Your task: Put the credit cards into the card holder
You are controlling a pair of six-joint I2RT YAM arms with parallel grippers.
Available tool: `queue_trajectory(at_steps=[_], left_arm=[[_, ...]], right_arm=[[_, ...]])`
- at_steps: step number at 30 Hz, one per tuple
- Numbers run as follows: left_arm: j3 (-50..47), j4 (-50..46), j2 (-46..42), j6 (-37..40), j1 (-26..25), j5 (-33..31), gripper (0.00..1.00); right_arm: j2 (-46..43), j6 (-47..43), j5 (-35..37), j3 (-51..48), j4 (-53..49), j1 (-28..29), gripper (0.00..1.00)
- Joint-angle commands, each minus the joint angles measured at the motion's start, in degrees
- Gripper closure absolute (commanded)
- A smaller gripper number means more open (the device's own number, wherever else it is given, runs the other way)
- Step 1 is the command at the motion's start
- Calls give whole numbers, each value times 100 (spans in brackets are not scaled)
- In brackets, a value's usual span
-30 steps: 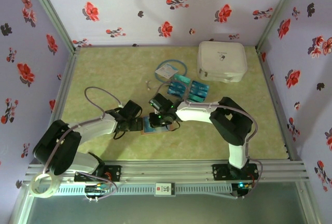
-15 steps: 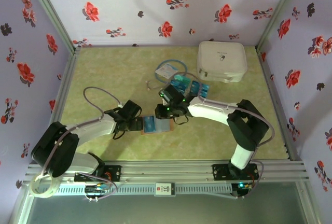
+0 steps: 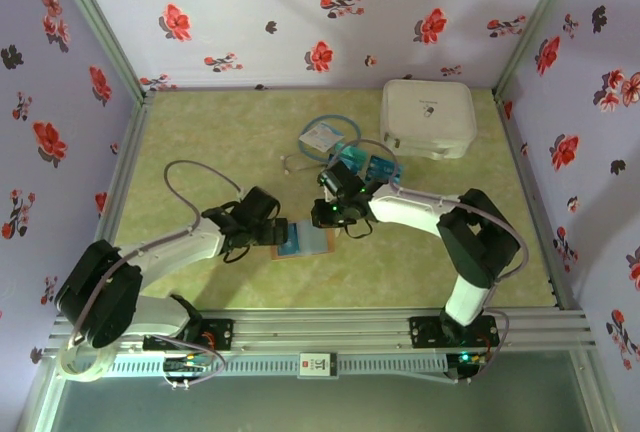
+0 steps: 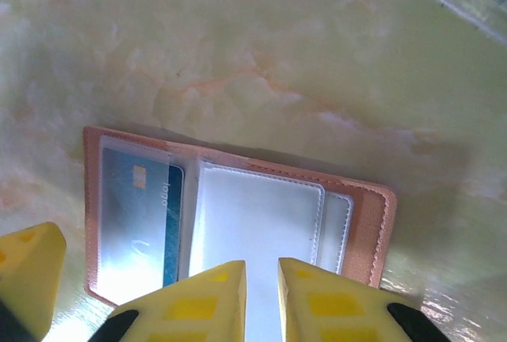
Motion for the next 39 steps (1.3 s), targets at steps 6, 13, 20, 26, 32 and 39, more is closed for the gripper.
queue_trajectory(at_steps=[6,13,20,26,32,39], left_arm=[[25,451,251,-376,-280,168,0],[-11,620,418,-341,-351,166,0],[-54,733,503,-310,-403,166,0],[-194,921,425,-256,-465,166,0],[-473,1261,239,-222,-568,200,0],[-825,1773,-17,-197,-735,212,0]], right_arm=[[348,-113,-205,102,174,-29,85],[504,74,-444,36,445,-17,86],[669,213,-600,49,609,85,87],[709,303,-607,75,680,126,87],[741,326,-607,72,689,138,87],[746,327,-607,67,698,145,87]])
